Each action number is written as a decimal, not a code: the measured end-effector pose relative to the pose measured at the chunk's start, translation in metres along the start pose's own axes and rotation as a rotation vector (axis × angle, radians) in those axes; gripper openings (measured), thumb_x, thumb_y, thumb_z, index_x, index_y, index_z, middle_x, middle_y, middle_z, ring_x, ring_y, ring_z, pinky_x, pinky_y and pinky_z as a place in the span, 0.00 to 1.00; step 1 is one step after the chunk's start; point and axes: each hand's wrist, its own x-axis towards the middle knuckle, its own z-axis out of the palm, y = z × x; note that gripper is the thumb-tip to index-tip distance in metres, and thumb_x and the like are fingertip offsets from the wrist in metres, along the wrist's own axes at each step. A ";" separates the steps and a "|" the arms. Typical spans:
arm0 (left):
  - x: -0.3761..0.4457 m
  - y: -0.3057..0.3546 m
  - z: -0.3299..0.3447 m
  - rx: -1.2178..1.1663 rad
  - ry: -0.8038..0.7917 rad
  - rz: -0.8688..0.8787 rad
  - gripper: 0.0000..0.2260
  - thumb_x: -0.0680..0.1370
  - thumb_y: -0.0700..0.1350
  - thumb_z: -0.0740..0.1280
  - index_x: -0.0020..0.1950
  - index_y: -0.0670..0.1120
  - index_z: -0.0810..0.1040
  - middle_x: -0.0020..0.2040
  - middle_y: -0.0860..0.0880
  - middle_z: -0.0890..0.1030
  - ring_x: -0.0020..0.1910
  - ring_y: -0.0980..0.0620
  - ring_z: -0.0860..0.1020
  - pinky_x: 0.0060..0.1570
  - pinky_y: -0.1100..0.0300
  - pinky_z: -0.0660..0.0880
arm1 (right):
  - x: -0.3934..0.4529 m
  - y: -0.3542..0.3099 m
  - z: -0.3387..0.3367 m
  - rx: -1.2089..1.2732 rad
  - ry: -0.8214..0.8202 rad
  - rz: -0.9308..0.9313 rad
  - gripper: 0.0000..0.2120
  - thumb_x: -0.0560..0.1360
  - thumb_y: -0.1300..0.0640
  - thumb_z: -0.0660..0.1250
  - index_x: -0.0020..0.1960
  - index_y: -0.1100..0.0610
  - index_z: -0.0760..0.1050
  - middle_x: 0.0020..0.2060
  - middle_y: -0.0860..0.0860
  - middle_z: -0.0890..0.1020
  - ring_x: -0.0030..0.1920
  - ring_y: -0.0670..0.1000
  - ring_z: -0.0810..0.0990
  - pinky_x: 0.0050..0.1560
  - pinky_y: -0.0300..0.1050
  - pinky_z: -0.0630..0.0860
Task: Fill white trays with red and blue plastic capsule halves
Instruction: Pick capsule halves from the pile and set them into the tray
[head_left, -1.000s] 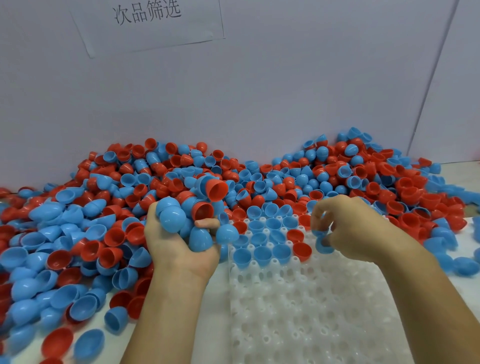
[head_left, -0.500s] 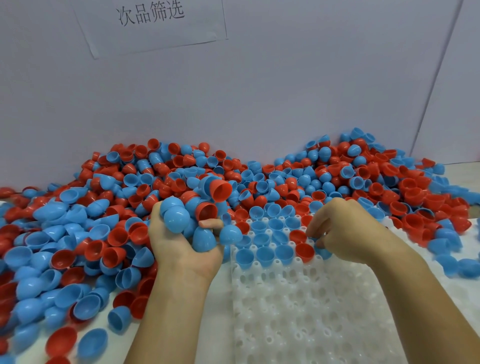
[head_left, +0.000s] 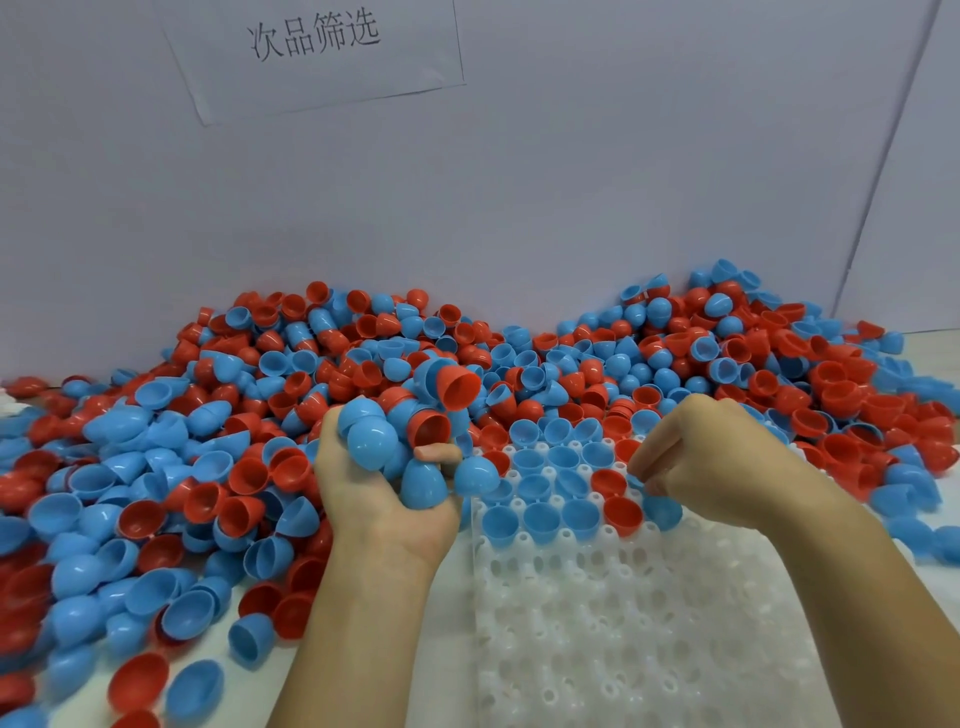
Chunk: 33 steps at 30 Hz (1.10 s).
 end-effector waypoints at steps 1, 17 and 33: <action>0.000 0.000 -0.001 -0.009 -0.008 -0.013 0.20 0.78 0.51 0.63 0.27 0.46 0.76 0.28 0.50 0.75 0.22 0.54 0.72 0.19 0.68 0.67 | 0.000 0.000 0.000 0.005 0.009 -0.002 0.16 0.72 0.71 0.71 0.49 0.51 0.86 0.46 0.46 0.87 0.45 0.45 0.83 0.53 0.45 0.83; -0.002 -0.019 0.007 0.252 -0.038 -0.193 0.10 0.76 0.50 0.63 0.47 0.44 0.77 0.36 0.46 0.75 0.26 0.54 0.70 0.18 0.68 0.66 | -0.007 -0.063 0.031 0.711 0.198 -0.444 0.11 0.74 0.53 0.74 0.54 0.41 0.80 0.43 0.46 0.85 0.43 0.46 0.85 0.48 0.48 0.82; -0.001 -0.020 0.003 0.338 -0.086 -0.307 0.10 0.75 0.50 0.66 0.44 0.45 0.84 0.39 0.46 0.80 0.32 0.53 0.77 0.18 0.68 0.65 | -0.005 -0.071 0.044 0.603 0.321 -0.528 0.16 0.79 0.58 0.68 0.64 0.45 0.78 0.38 0.33 0.79 0.43 0.37 0.78 0.44 0.25 0.71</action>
